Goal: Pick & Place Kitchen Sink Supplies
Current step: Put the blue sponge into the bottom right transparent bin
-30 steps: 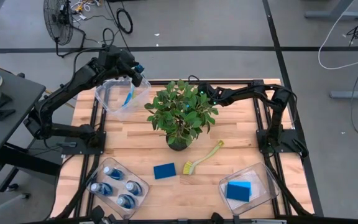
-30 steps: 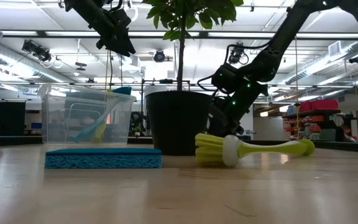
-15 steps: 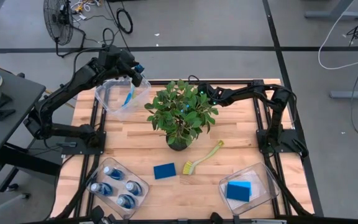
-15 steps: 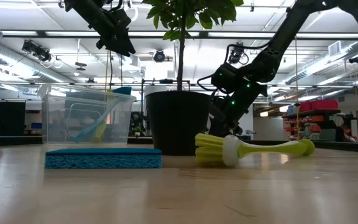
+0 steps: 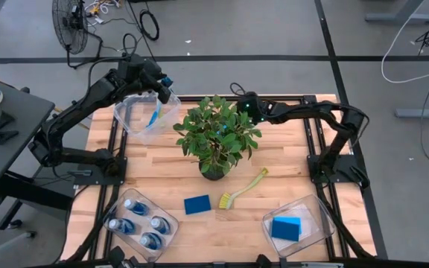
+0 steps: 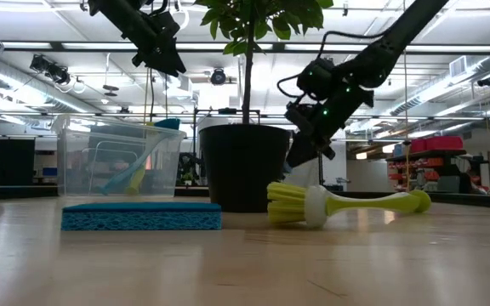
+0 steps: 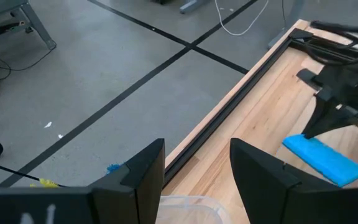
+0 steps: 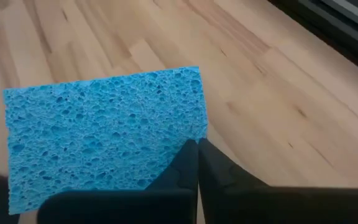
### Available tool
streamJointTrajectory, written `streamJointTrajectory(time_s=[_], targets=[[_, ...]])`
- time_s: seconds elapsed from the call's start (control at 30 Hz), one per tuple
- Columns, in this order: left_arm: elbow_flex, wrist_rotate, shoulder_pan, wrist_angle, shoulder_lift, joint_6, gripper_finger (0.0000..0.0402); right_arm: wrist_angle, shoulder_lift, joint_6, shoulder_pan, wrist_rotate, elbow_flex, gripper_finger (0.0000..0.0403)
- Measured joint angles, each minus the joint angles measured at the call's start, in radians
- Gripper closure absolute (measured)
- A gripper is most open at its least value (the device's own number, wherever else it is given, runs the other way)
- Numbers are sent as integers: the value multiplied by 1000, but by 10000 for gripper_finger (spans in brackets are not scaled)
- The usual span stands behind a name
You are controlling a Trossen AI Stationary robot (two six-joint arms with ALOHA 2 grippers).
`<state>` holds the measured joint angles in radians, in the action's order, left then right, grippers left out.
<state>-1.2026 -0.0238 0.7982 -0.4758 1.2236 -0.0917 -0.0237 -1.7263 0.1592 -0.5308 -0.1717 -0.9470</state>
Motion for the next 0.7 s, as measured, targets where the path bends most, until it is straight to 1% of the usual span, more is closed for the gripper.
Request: streamJointTrajectory(time_s=[0.17,0.3,0.53,0.7], targets=[[0,0,0,34,-5,-1,216,-132,97,-35,-3,6,-1,403],[0,-9,-2,72,-8,0,216,-253,184,-111,-1,23,-1,403],[0,-46,-9,80,-8,0,216,-475,335,-206,0,24,-1,403],[0,-54,-18,80,-8,0,216,-626,427,-253,26,25,-1,403]])
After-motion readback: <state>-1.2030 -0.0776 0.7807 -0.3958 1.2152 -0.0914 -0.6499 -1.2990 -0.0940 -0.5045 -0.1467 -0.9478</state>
